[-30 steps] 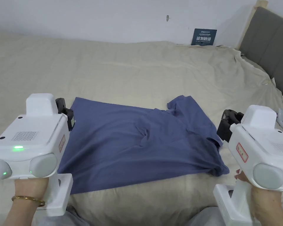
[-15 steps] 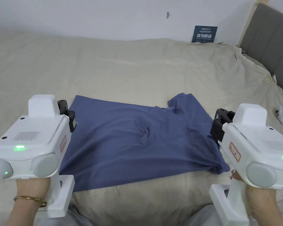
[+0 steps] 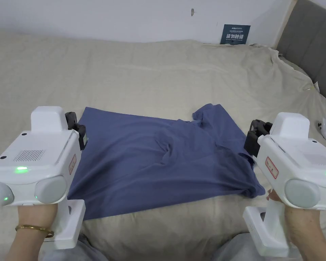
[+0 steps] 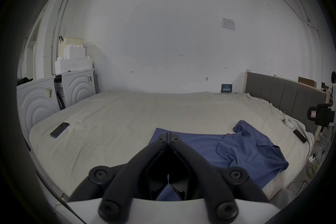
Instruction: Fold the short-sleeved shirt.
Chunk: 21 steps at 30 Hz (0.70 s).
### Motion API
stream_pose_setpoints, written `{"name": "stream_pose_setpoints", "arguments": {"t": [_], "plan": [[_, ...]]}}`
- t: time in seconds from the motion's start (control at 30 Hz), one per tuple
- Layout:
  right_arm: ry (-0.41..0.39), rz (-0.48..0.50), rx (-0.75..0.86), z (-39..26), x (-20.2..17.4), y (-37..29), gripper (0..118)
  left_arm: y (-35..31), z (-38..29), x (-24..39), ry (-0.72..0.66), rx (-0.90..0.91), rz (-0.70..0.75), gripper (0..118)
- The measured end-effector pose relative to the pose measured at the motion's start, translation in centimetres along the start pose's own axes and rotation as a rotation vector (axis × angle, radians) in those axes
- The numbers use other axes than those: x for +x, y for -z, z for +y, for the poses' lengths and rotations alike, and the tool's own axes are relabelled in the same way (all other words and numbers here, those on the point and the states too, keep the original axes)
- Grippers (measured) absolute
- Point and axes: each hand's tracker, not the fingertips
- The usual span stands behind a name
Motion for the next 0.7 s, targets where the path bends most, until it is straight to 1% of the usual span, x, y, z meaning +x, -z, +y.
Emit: {"name": "stream_pose_setpoints", "arguments": {"t": [0.1, 0.13, 0.17, 0.2, 0.23, 0.27, 0.3, 0.33, 0.47, 0.57, 0.7], "plan": [[0.007, 0.001, -0.044, 0.7, 0.5, 1.3, 1, 0.3, 0.1, 0.0, -0.005, 0.001, -0.001, 0], [-0.016, -0.004, -0.067, 1.2, 0.5, 1.8, 7, 0.4, 0.2, 0.0, -0.003, 0.004, 0.000, 0], [-0.029, -0.010, -0.081, 1.7, 0.4, 2.2, 21, 0.4, 0.2, 0.0, -0.002, 0.005, -0.001, 0], [-0.024, 0.005, -0.088, 2.3, 0.6, 2.9, 48, 0.6, 0.3, 0.0, -0.003, 0.005, -0.002, 0], [-0.032, 0.011, -0.126, 2.8, 0.8, 3.7, 73, 0.8, 0.4, 0.0, -0.003, 0.005, -0.003, 0], [-0.024, 0.011, -0.150, 3.4, 1.0, 4.7, 93, 0.9, 0.4, 0.1, -0.004, 0.005, -0.002, 0], [-0.014, 0.011, -0.164, 4.0, 1.1, 5.5, 105, 1.1, 0.5, 0.1, -0.005, 0.006, -0.001, 0], [-0.009, 0.012, -0.196, 4.7, 1.3, 6.4, 107, 1.4, 0.5, 0.1, -0.006, 0.004, -0.001, 0], [-0.008, -0.008, -0.280, 6.7, 2.3, 11.0, 109, 2.6, 0.8, 0.1, -0.013, -0.002, 0.000, 0], [0.026, -0.055, -0.397, 7.7, 3.7, 15.6, 109, 3.8, 1.1, 0.2, -0.015, -0.005, 0.000, 0], [0.012, -0.108, -0.518, 7.5, 5.3, 21.4, 109, 5.5, 1.4, 0.3, -0.021, -0.014, 0.011, 0]]}}
